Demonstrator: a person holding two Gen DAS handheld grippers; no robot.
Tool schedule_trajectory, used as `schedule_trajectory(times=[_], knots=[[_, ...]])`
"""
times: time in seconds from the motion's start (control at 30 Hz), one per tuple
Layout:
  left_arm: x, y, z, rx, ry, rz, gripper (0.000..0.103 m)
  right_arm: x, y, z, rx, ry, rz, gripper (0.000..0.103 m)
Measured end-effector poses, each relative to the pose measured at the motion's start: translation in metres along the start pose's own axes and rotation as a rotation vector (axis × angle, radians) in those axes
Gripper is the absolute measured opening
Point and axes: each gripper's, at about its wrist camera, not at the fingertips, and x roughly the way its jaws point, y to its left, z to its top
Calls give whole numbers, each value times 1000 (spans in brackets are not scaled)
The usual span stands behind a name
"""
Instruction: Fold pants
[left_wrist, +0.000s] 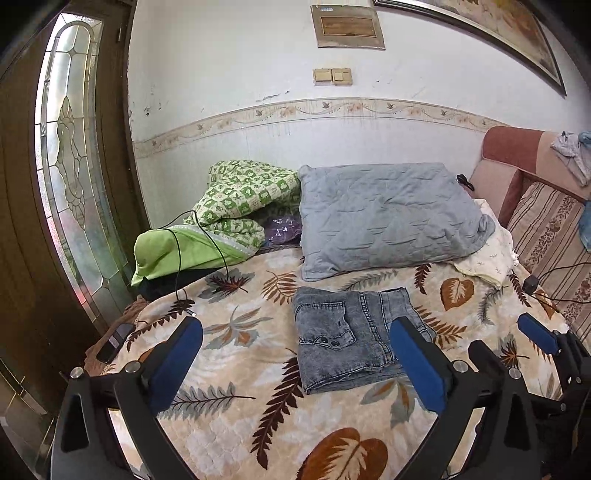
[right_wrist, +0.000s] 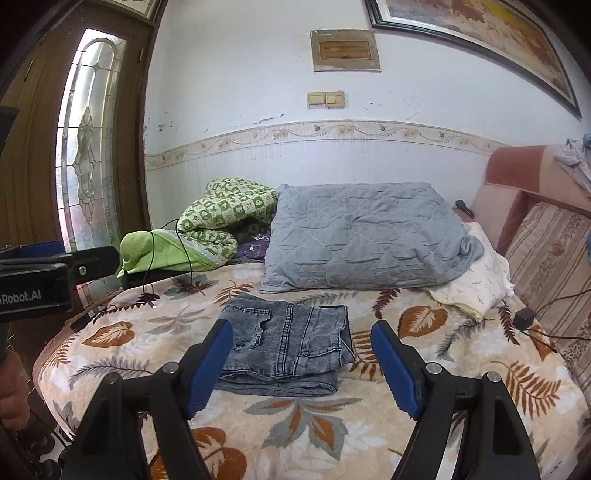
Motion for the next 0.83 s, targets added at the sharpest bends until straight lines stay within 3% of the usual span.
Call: schedule_trajectory(times=[0.43,0.67,0.83], knots=[[-13,0,6,9,-34,-19,101,4,10,2,-37,1,22,80],[-12,-1,6,-14,-37,-75,101,13,9,-1,-37,19,30,80],[7,5,0,-53,13,-75,101,23,4,-7,-29,39,32,80]])
